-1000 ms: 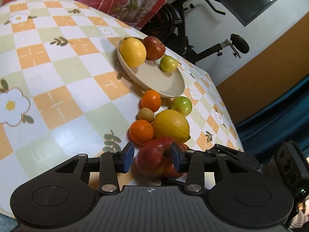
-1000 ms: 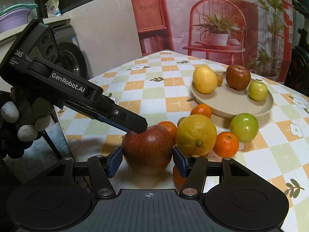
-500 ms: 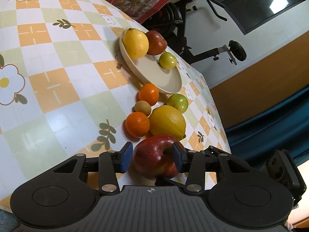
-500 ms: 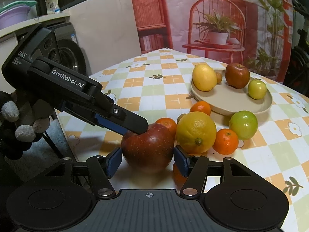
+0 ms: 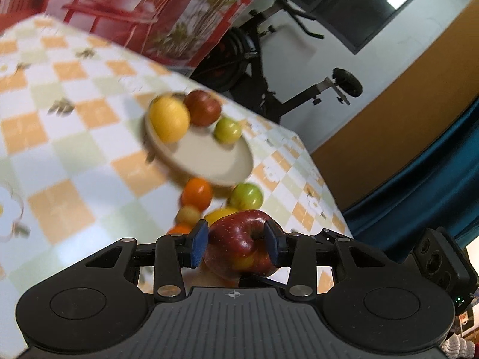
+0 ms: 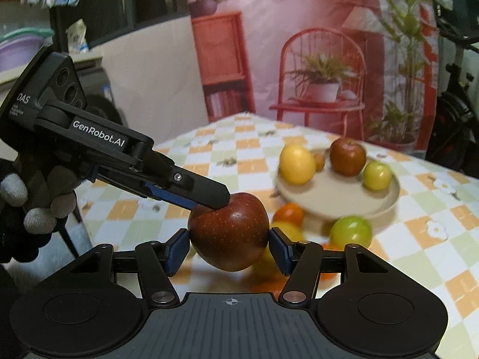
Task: Organize fruits
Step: 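Lower the red apple onto the plate and open the left gripper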
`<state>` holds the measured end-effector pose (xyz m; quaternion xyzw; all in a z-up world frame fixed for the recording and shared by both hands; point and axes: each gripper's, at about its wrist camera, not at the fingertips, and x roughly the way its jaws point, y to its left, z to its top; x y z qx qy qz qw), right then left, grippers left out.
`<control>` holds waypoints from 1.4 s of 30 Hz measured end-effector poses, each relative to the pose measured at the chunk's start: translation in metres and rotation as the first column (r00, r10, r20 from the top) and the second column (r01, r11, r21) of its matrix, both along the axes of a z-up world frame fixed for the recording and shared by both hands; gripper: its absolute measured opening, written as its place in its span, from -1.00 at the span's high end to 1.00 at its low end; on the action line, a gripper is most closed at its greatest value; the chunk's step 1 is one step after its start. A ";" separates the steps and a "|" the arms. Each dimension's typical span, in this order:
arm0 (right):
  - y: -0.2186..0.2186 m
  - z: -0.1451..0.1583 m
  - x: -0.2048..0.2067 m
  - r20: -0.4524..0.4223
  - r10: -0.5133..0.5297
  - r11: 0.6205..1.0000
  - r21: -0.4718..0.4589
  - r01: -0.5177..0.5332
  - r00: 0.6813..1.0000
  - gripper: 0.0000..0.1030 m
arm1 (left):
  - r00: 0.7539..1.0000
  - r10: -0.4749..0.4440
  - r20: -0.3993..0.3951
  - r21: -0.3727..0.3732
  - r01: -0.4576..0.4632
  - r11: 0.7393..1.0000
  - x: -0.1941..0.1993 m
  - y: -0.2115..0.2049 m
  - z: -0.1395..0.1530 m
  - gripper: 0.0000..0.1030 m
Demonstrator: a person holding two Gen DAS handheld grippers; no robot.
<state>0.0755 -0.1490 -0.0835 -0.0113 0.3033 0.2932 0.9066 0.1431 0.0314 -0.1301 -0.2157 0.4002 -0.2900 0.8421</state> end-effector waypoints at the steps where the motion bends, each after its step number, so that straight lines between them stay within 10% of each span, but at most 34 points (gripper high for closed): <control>1: -0.003 0.004 0.003 0.007 -0.008 1.000 0.006 0.008 1.000 -0.06 | 1.000 -0.004 0.011 0.003 0.004 1.000 0.003 -0.003 0.005 0.16; 14: -0.038 0.030 0.081 0.071 -0.077 0.996 0.057 0.073 0.995 -0.06 | 0.993 -0.029 0.112 0.073 0.021 0.997 0.082 -0.039 0.047 0.16; 42: -0.054 -0.050 0.194 -0.098 -0.116 0.990 0.071 0.123 0.988 -0.06 | 0.999 -0.039 0.018 0.272 0.032 0.962 0.188 -0.073 -0.002 0.18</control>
